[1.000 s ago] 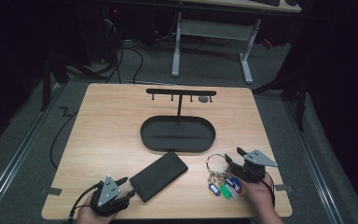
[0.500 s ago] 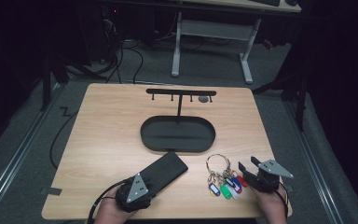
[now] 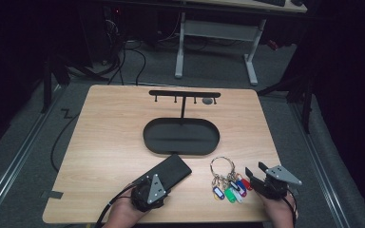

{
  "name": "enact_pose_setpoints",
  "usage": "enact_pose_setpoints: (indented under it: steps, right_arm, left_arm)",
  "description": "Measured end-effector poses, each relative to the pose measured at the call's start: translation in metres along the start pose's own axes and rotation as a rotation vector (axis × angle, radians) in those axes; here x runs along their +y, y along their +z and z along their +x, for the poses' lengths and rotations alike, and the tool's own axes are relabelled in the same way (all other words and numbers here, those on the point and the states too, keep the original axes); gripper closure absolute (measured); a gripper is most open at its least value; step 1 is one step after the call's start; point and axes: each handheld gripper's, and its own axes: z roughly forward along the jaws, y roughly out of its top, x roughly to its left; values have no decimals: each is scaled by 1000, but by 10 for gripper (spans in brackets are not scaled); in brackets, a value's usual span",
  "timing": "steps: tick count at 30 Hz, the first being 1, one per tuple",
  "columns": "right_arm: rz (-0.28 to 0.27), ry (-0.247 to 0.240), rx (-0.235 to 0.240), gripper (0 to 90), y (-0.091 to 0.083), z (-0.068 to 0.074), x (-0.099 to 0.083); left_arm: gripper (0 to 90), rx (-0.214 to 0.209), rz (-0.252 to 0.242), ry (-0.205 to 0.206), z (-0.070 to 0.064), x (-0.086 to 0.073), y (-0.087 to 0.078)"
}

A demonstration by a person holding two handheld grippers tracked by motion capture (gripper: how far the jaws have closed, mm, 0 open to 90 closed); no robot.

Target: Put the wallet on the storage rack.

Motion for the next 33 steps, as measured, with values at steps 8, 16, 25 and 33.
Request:
enact_pose_setpoints:
  steps: [8,16,25,33]
  right_arm:
    - [-3,7,-2,415,2,1,1]
    - [0,9,9,415,5,2,2]
    - [-9,14,5,416,4,-1,2]
    - [-8,15,7,417,4,-1,2]
  left_arm:
    - [479,119,17,110,-17,-5,1]
    - [634,98,8,99,-13,-6,-4]
    - [764,95,-45,37,-7,-6,-15]
    - [795,82,-97,-47,4,-6,-28]
